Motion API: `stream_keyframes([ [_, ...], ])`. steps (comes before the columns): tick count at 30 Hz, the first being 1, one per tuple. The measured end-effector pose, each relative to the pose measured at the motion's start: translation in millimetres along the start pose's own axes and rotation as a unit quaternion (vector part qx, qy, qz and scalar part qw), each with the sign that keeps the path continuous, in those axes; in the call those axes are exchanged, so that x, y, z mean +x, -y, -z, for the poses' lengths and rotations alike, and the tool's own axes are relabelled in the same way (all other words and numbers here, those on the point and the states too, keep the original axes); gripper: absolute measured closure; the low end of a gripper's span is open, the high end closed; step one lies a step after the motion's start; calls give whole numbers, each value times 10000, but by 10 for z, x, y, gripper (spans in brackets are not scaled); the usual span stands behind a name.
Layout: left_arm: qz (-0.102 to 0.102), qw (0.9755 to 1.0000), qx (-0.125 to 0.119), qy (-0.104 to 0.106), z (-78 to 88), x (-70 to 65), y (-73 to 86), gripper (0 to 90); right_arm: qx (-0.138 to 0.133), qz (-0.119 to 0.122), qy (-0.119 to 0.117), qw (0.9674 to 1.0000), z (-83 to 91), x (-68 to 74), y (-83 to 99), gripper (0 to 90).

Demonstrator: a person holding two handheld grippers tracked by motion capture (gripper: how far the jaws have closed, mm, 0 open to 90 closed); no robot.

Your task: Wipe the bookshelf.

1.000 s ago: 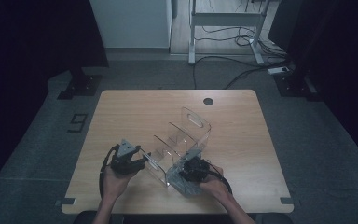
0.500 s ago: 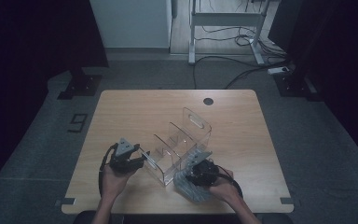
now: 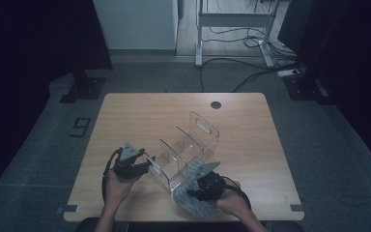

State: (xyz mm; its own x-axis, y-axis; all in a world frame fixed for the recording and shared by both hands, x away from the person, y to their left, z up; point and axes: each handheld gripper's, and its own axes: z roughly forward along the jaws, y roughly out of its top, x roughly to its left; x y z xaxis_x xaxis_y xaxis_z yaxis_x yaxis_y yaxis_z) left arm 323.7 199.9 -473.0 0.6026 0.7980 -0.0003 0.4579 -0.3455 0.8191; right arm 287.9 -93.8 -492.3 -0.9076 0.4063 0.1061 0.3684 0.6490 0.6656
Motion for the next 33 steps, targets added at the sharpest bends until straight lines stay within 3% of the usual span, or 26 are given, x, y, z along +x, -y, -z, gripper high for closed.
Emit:
stream_keyframes([
  [7, -22, 10000, 88, -19, -4, -56, -26, 453, 24, 185, -242, 9995, -198, 124, -143, 655],
  [11, -21, 9999, 130, -38, -10, -101, -41, 453, -49, 130, -206, 9997, -279, 179, -208, 648],
  [15, 36, 9999, 151, -63, -12, -117, -52, 453, -213, 64, 10, 9998, -303, 228, -251, 653],
  [23, 10, 9998, 179, -86, -12, -137, -53, 453, -33, 186, 379, 9991, -439, 234, -247, 701],
  [29, 14, 9999, 129, -78, -17, -128, -45, 452, 268, 189, 433, 9985, -613, 214, -190, 705],
  [33, 15, 9999, 103, -62, -23, -120, -42, 452, 260, 173, 405, 9987, -637, 195, -173, 706],
])
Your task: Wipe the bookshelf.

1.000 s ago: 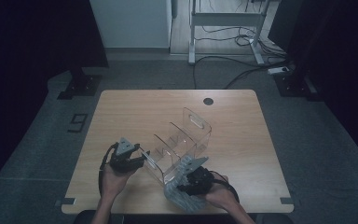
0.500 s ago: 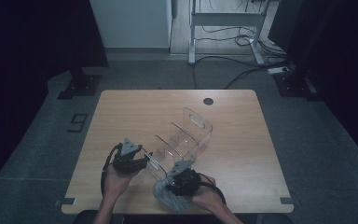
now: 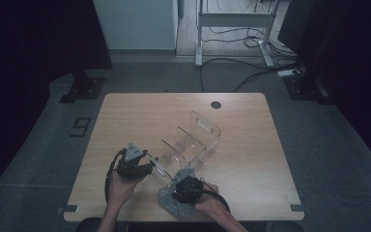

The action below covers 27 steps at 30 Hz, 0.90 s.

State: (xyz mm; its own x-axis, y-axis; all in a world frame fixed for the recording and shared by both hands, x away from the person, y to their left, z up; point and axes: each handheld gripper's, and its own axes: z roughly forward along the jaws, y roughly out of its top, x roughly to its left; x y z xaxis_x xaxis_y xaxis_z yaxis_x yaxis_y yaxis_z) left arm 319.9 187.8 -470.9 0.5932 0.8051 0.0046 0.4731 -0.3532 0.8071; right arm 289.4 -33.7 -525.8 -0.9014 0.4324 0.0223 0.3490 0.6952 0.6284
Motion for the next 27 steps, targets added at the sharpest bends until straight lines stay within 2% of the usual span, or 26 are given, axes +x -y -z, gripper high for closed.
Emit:
stream_keyframes([
  [8, 12, 10000, -72, -15, -4, 34, 14, 452, 62, 128, -36, 9999, 55, 6, 7, 694],
  [17, 22, 9999, -122, -33, 5, 81, 26, 452, 131, 128, -135, 9997, 281, -10, 81, 694],
  [27, 42, 9998, -158, -65, 34, 170, 61, 453, -46, 39, -9, 10000, 555, -123, 131, 693],
])
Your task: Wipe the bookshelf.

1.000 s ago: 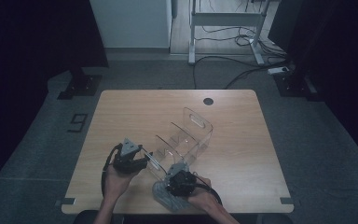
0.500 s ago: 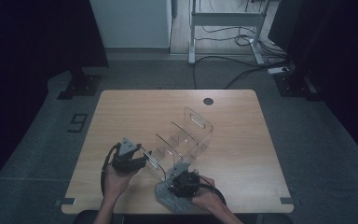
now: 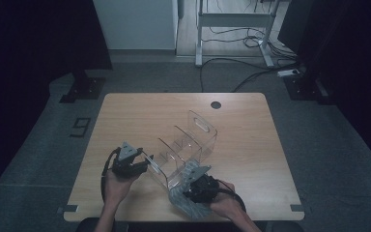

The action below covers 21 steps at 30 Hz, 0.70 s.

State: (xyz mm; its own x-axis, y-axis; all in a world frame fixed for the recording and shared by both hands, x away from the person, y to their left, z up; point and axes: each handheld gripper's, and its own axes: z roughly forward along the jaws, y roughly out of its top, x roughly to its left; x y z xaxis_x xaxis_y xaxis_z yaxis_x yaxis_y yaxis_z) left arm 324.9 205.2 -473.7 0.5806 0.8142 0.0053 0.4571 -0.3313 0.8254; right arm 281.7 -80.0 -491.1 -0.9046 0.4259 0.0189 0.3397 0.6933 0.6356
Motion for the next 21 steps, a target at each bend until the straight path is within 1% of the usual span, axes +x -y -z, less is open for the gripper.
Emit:
stream_keyframes([
  [3, 0, 10000, -4, 12, 2, 3, 3, 453, -108, -170, 57, 9998, 94, -77, 17, 693],
  [4, -2, 10000, -4, 22, 2, 5, 4, 453, -149, -186, 62, 9997, 118, -101, 20, 693],
  [8, 24, 10000, -16, 37, 2, 7, 8, 453, -258, -348, 208, 9988, 254, -214, 40, 690],
  [12, 32, 10000, -11, 58, 4, 9, 10, 453, -333, -481, 348, 9977, 353, -327, 75, 688],
  [17, 40, 10000, 1, 75, 5, 9, 11, 452, -382, -665, 498, 9958, 444, -464, 124, 687],
  [20, 49, 9999, 5, 95, 6, 10, 11, 452, -446, -824, 616, 9937, 526, -566, 173, 687],
  [21, 51, 9999, 5, 94, 6, 9, 11, 452, -459, -842, 643, 9933, 545, -591, 186, 687],
])
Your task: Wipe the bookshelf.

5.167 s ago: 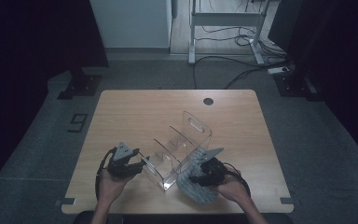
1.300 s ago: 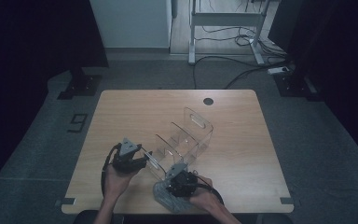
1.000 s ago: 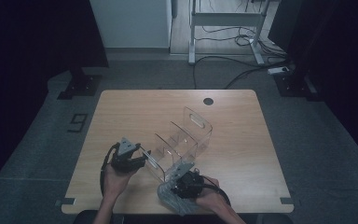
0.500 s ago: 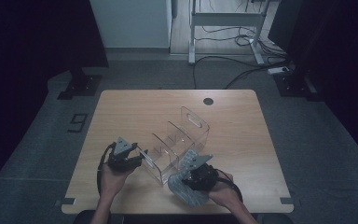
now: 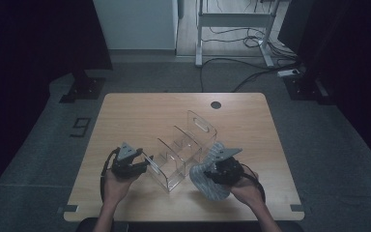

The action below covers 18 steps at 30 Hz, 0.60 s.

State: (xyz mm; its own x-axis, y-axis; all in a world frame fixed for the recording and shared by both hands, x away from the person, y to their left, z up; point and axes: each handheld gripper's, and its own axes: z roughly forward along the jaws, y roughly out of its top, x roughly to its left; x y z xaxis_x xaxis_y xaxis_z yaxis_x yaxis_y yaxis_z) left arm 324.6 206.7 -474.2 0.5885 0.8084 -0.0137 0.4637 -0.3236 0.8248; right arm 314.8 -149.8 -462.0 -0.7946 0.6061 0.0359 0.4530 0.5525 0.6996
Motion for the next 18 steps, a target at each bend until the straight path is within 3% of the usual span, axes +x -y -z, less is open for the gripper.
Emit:
stream_keyframes([
  [8, 17, 10000, -6, 17, 1, 3, 4, 451, -31, -328, 405, 9986, 167, -299, 119, 684],
  [18, 21, 10000, -9, 32, 1, 6, 6, 451, -108, -831, 967, 9918, 414, -679, 313, 683],
])
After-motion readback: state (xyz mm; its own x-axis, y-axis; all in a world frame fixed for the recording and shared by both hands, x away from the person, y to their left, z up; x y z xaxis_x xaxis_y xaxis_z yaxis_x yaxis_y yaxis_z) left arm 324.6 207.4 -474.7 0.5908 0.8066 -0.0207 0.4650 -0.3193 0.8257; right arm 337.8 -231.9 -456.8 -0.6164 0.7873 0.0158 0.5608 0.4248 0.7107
